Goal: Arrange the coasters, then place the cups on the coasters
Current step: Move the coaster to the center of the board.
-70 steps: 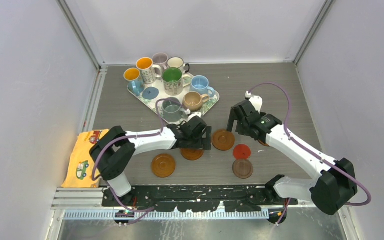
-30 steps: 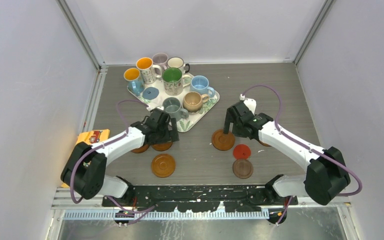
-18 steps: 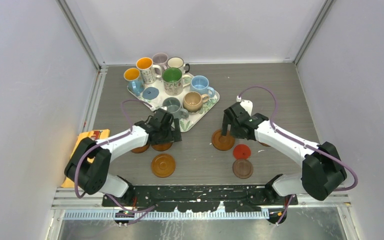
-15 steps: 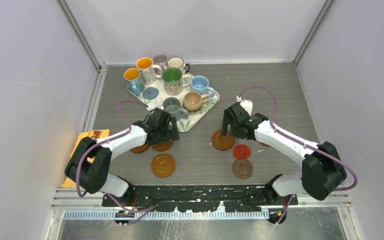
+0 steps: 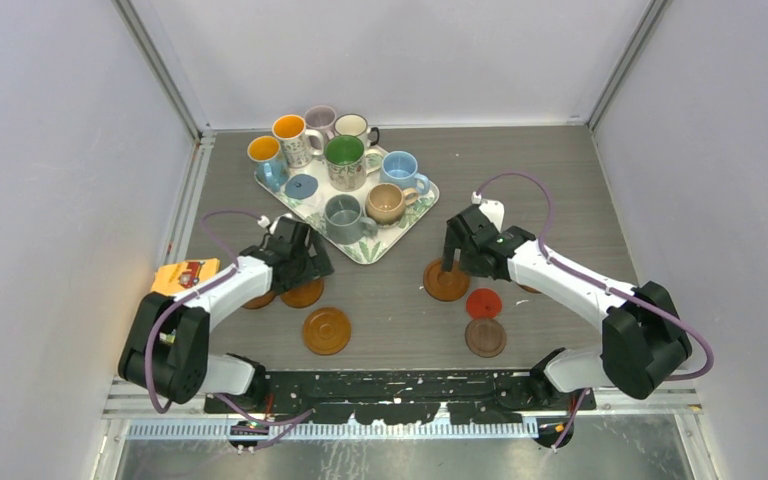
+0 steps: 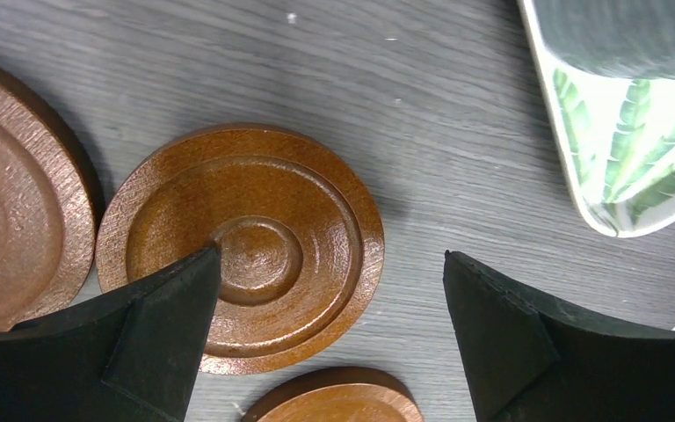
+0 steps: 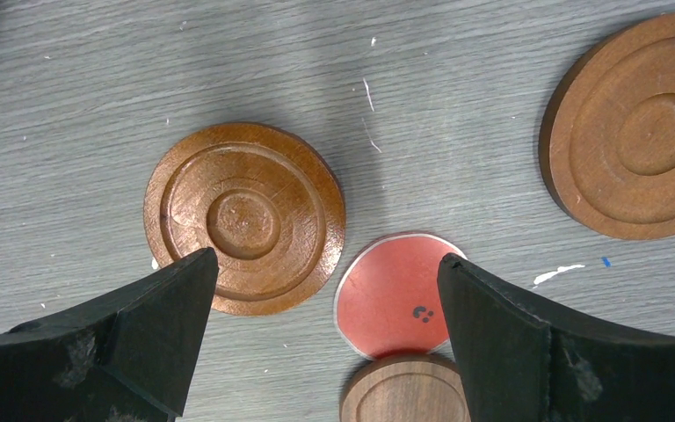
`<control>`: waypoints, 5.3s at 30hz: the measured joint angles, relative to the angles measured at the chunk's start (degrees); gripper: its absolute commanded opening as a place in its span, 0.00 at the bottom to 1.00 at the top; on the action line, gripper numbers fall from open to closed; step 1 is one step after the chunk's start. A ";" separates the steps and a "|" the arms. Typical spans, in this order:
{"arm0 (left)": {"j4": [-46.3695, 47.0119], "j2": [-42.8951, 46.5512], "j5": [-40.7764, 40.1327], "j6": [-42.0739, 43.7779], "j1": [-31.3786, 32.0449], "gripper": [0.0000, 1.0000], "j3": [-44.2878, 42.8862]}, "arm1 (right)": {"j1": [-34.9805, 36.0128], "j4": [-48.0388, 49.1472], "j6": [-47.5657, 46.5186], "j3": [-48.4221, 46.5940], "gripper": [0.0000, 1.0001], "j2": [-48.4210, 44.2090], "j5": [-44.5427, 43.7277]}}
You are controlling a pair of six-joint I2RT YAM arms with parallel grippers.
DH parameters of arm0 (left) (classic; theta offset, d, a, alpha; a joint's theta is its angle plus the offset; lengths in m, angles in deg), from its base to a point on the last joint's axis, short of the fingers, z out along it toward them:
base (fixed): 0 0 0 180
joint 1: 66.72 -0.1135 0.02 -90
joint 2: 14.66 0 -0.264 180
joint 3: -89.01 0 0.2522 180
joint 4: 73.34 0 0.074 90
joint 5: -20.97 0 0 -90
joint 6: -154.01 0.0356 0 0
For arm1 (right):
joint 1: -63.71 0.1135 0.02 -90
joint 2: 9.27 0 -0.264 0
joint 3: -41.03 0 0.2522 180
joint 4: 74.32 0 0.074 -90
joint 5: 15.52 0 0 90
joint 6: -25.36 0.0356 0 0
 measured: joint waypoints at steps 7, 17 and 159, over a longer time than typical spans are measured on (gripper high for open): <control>-1.60 0.79 2.47 1.53 -0.44 1.00 0.26 | 0.17 0.33 -0.04 0.37 1.00 0.02 0.02; -1.14 -4.26 3.10 1.33 8.66 1.00 -3.93 | 0.17 0.63 -0.04 0.55 1.00 0.02 -0.02; -14.43 8.79 8.81 8.17 8.26 1.00 -14.45 | -34.16 9.68 5.44 6.40 1.00 1.66 12.63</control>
